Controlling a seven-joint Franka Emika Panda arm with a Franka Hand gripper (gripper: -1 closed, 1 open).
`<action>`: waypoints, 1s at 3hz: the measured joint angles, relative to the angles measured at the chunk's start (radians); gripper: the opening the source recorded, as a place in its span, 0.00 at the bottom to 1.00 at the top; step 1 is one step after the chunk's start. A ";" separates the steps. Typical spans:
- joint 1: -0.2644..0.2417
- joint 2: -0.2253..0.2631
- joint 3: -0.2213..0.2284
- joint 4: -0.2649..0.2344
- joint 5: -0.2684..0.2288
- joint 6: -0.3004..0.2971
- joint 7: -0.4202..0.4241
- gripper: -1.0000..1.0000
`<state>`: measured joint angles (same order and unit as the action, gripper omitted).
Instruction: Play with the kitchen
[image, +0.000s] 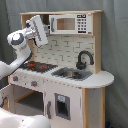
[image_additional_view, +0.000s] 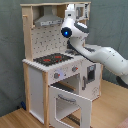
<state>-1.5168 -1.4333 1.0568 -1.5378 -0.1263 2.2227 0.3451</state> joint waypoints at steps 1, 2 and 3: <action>0.001 0.045 0.004 0.012 0.002 -0.090 -0.020 0.00; 0.036 0.054 -0.016 -0.025 0.002 -0.155 -0.079 0.00; 0.101 0.054 -0.039 -0.102 0.002 -0.155 -0.117 0.00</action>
<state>-1.4160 -1.3790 1.0179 -1.6396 -0.1248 2.0673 0.2280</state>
